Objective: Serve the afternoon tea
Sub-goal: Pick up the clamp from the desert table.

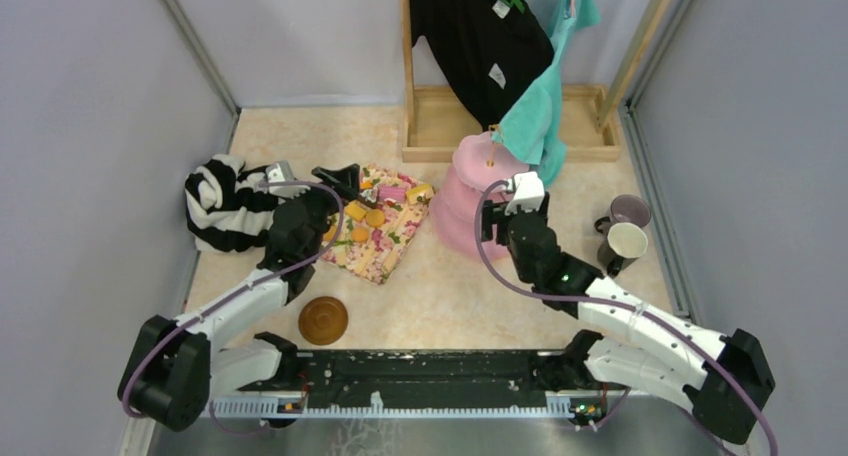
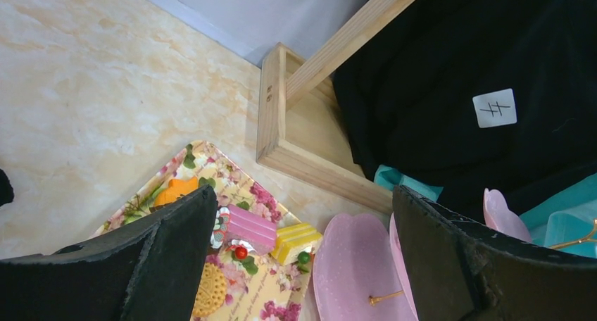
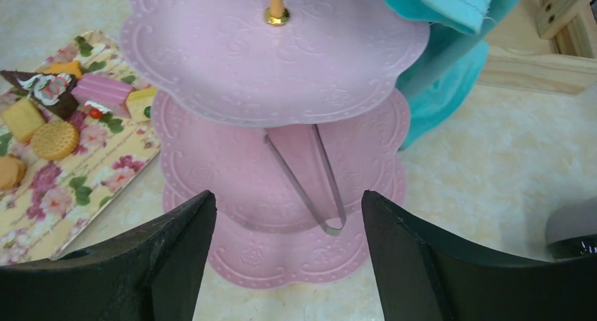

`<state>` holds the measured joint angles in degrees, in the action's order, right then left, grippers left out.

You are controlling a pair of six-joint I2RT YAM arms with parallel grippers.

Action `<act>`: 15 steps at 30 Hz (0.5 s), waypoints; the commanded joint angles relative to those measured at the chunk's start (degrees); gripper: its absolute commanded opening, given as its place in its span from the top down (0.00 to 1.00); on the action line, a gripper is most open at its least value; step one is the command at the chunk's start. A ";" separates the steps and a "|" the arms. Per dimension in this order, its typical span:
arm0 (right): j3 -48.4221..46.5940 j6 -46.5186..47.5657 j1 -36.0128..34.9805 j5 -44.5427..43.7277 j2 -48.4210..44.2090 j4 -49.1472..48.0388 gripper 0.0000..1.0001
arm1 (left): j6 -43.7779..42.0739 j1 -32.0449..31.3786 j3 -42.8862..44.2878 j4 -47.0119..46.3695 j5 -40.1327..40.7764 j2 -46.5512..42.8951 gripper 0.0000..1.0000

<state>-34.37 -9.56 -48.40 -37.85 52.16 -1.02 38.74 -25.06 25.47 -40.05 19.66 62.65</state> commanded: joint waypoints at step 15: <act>1.70 1.83 11.66 14.88 5.05 -9.38 0.18 | 2.74 -0.50 2.32 -11.07 -3.13 7.69 0.01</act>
<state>-32.58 -8.93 -39.11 -27.75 56.75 -4.97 40.91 -25.06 25.61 -46.65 17.54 69.47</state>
